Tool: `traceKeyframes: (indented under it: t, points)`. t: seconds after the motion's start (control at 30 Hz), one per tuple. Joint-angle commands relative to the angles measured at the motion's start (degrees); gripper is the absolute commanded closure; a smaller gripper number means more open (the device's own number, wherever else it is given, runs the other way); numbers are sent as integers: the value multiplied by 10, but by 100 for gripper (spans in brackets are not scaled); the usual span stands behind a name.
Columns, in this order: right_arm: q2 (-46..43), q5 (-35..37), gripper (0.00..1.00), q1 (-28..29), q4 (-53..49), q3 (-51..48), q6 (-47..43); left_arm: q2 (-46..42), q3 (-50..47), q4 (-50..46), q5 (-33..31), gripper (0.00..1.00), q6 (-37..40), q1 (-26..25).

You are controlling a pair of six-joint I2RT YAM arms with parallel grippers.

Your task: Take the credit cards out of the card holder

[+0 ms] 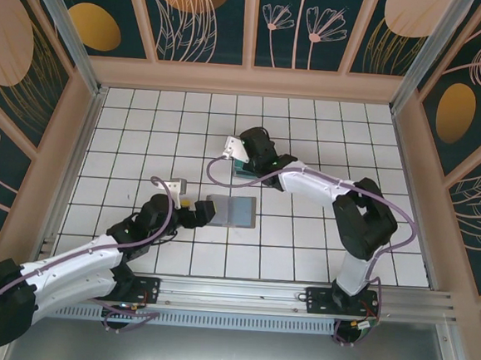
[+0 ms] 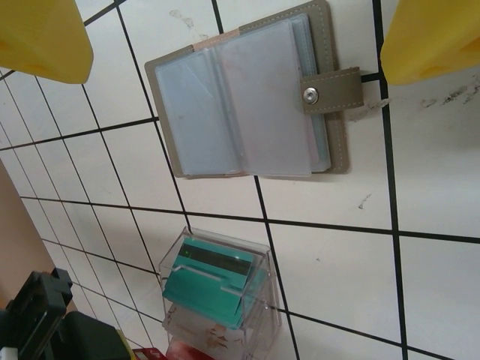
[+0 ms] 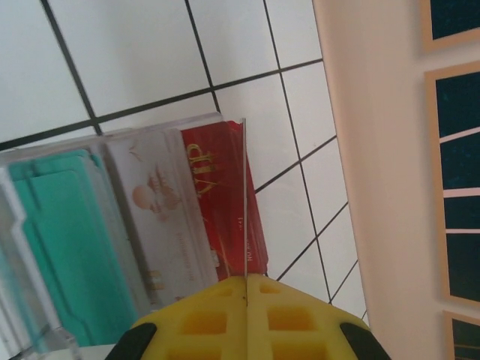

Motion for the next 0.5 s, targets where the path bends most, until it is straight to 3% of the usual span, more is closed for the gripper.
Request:
traceKeyframes:
  t: [0.0,0.47]
  points:
    - [17,-7,100,-16,4,19,-16,-6,-6,-8,-13,2,7,0]
    - [39,-20,100,-19,-11,22,-8,-2,-5,-9,-18,1,13,1]
